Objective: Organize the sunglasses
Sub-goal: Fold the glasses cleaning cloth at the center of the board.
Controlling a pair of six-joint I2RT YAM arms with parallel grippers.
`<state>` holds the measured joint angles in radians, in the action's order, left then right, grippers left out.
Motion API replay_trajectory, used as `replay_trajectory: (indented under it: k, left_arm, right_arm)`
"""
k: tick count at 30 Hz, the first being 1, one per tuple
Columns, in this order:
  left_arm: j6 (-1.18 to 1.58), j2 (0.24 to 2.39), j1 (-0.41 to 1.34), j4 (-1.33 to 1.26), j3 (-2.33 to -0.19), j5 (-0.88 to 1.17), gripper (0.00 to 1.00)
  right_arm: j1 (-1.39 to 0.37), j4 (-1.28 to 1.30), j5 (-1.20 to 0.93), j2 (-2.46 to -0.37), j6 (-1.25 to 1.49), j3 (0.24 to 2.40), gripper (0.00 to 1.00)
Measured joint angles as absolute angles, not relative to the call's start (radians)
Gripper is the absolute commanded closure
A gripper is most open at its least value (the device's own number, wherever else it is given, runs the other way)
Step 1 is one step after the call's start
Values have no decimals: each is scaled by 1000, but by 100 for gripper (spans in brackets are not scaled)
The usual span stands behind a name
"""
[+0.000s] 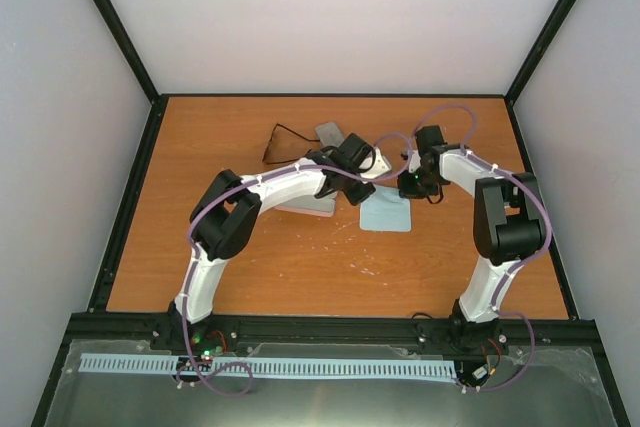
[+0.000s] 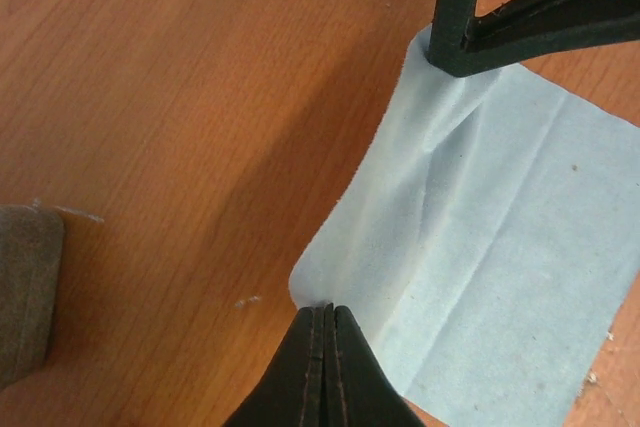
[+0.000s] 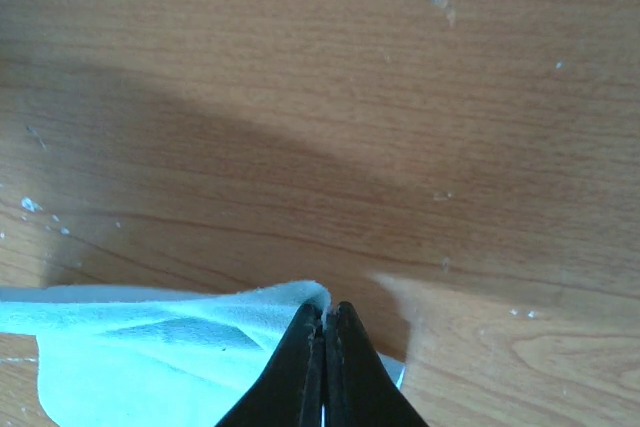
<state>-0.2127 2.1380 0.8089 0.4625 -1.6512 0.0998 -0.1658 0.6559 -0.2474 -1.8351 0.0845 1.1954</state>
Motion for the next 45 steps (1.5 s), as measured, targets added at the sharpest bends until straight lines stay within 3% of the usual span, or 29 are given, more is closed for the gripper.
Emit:
replay_trajectory:
  k: [28,38,45]
  left_arm:
    - [-181,2101,828,441,-1509,172,98]
    - [-163,2092,848,428,-1493,191,97]
    - [-159,2083,887,413,-1450,204,97]
  right_arm:
    - [-166,656,-316,-1729,68,1000,97]
    - [-166,653,-344,-1716,82,971,69]
    - [-166,654,-385,-1670,118,940,67]
